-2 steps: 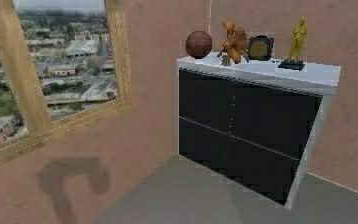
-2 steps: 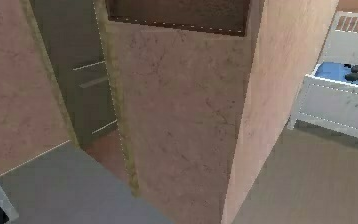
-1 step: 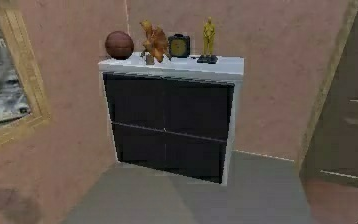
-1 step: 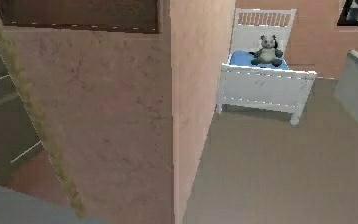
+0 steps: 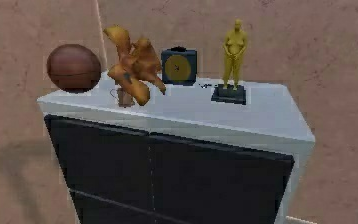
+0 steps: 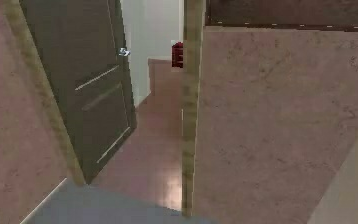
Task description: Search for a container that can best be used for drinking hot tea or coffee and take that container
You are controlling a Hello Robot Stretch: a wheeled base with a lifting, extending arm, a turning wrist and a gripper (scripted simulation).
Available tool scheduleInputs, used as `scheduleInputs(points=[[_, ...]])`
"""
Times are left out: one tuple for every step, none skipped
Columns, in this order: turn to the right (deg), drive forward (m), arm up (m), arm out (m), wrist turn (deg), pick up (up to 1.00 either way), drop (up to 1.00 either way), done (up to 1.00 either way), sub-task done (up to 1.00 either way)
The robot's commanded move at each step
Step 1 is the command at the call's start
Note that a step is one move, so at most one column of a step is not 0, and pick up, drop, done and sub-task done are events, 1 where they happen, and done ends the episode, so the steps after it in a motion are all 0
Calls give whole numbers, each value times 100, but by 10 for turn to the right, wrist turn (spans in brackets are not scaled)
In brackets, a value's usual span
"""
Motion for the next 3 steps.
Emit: scheduleInputs(points=[[-450, 0, 0, 0, 0, 0, 0, 0, 0], [-450, 0, 0, 0, 0, 0, 0, 0, 0], [-120, 0, 0, 0, 0, 0, 0, 0, 0]])
